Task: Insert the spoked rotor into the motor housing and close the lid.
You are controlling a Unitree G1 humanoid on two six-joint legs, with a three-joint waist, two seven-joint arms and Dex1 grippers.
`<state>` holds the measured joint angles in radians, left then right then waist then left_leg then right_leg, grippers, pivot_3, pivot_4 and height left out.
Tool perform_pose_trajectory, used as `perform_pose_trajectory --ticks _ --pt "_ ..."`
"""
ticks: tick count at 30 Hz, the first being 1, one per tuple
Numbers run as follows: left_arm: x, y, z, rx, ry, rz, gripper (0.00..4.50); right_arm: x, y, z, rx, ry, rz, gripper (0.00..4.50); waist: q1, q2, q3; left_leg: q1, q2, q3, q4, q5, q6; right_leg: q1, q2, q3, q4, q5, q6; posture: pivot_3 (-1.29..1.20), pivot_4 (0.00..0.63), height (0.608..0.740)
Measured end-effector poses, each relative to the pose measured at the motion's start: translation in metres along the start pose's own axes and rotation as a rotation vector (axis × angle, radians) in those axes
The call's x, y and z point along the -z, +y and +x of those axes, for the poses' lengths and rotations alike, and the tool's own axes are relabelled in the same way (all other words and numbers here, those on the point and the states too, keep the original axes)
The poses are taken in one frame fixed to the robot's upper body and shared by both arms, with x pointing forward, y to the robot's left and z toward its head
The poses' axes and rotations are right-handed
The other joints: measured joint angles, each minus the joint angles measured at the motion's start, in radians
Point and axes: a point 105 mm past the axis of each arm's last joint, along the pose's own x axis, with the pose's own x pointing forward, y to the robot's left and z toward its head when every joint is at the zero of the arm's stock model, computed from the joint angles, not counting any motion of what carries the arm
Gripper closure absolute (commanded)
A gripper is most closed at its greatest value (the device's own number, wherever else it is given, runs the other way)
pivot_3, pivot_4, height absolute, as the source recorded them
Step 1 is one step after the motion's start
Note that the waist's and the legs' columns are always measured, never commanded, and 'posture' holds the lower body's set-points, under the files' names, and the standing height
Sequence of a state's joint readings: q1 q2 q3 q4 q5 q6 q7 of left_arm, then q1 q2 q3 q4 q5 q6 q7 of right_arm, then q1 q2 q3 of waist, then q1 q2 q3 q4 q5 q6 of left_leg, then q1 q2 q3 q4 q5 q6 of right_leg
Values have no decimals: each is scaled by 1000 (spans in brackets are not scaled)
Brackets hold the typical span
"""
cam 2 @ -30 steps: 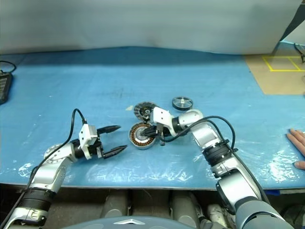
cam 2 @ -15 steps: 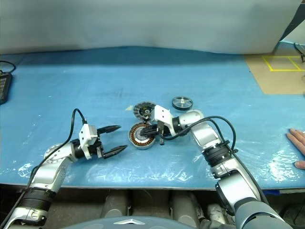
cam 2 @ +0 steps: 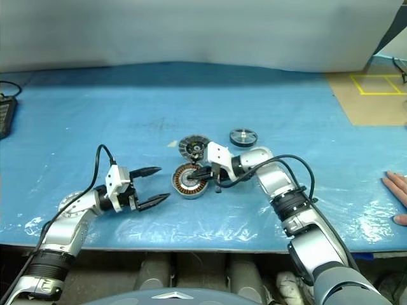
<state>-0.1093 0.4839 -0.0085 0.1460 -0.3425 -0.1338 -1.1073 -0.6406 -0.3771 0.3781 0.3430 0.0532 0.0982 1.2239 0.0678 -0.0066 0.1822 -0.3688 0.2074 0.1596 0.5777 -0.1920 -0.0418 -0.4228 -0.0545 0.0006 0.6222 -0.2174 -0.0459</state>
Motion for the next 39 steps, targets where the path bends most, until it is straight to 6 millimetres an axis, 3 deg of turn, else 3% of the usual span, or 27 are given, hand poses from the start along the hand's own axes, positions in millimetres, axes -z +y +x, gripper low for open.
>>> perform_pose_trajectory --ticks 16,39 --pt "0 0 0 0 0 0 0 -14 4 1 -32 -64 24 4472 0 0 0 -1 0 0 0 0 1 -1 0 0 0 0 0 0 150 740" --pt "2 -1 -1 -4 5 -4 0 -2 7 7 -47 -56 51 4472 0 0 0 0 0 0 0 0 1 -1 0 0 0 0 0 0 150 740"
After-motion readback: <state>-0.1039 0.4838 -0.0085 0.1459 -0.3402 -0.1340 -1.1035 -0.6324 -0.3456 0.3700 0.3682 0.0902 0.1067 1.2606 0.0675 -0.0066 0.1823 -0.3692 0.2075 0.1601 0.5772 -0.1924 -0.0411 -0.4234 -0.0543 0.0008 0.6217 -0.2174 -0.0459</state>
